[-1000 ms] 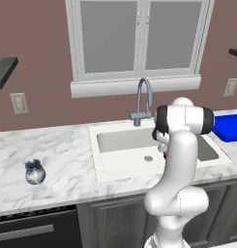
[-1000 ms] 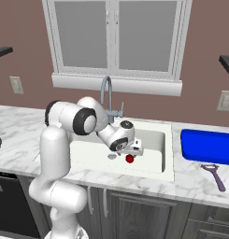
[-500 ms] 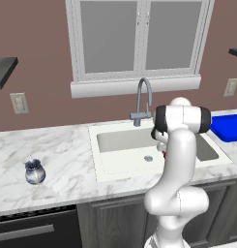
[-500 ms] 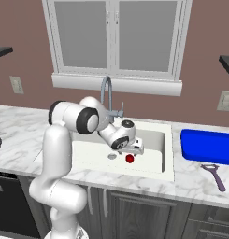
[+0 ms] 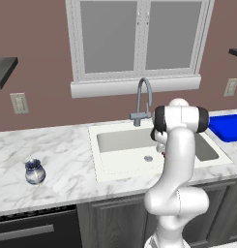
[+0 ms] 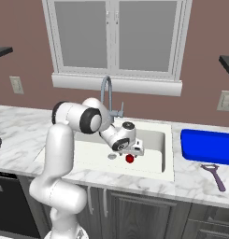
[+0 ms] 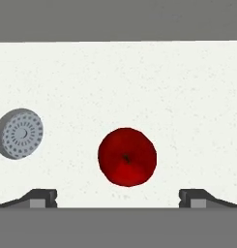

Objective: Pick up all produce items and place them in the sink. Turn on the sink faucet to wash them. Then turn the sink off and put them in the tray.

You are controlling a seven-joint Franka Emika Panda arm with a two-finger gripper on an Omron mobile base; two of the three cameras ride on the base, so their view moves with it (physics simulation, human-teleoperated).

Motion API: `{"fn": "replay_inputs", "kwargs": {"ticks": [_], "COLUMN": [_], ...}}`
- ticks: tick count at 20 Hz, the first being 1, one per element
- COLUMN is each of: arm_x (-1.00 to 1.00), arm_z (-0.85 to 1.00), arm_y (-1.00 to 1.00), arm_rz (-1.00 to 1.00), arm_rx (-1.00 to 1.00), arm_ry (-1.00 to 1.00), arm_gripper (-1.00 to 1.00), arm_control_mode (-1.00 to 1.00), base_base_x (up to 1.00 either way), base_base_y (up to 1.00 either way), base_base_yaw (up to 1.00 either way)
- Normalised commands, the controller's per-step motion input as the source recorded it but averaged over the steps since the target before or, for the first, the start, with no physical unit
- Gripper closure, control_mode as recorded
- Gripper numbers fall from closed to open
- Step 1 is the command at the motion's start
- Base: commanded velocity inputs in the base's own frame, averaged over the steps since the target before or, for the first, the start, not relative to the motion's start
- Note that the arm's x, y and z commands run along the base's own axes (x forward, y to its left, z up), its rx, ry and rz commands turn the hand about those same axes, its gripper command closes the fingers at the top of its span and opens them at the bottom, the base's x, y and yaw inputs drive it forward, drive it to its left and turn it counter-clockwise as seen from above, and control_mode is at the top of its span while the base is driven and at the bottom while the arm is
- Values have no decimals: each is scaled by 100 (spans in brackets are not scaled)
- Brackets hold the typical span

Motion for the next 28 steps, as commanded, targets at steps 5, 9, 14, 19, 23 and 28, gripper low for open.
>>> {"fn": "replay_inputs", "kwargs": {"ticks": [5,9,14,19,23,28], "arm_x": [2,2,6,5,6,1], "arm_z": [-10,-10,-11,-12,-14,-13], "arm_y": [-5,-3,-1,-1,0,0], "arm_rz": [0,0,0,0,0,0], "arm_rx": [0,0,0,0,0,0], "arm_ry": [0,0,0,0,0,0], "arm_gripper": [-100,-100,-100,-100,-100,-100], "arm_control_mode": [-100,-100,-100,-100,-100,-100], "base_base_x": [0,0,0,0,0,0], "base_base_y": [0,0,0,0,0,0], "base_base_yaw": [0,0,0,0,0,0]}}
